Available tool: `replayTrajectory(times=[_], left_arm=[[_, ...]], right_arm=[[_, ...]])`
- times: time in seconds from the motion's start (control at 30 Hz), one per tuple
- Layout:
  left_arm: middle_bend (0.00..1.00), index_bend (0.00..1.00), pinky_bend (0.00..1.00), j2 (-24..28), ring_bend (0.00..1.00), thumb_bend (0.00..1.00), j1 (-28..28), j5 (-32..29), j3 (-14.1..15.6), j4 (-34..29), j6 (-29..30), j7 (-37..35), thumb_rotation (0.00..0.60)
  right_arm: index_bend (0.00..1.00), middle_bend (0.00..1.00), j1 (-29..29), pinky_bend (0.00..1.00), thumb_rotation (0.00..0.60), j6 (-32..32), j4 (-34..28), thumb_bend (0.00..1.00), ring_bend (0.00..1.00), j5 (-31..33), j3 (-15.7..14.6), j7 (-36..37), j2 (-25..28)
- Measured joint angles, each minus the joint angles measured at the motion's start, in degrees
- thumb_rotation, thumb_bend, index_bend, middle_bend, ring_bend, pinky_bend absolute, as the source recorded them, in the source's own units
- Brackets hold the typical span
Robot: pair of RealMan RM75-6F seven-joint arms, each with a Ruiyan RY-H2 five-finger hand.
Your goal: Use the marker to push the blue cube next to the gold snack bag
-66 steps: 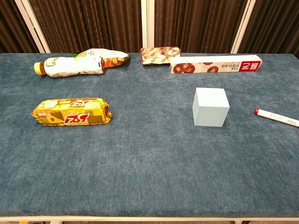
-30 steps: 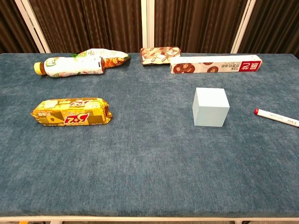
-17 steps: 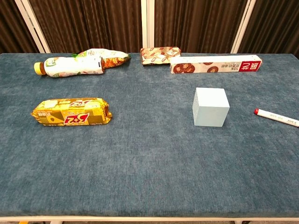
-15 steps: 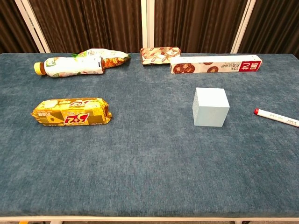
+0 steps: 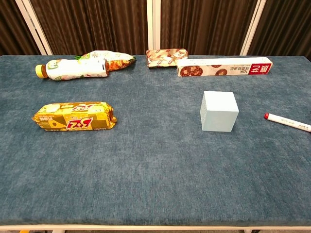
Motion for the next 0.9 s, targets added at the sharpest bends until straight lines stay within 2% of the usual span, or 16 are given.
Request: replayTrajectory(times=[0.9], left_arm=[[0.1,0.17,0.18,0.0,0.03,0.02,0.0,0.0,0.0,0.0,0.0,0.0,0.6]], right_arm=[[0.48,0.52,2.6,0.97,0.6,0.17,0.93,0.16,0.92,5.33,-0.79,-4.84,-2.18]])
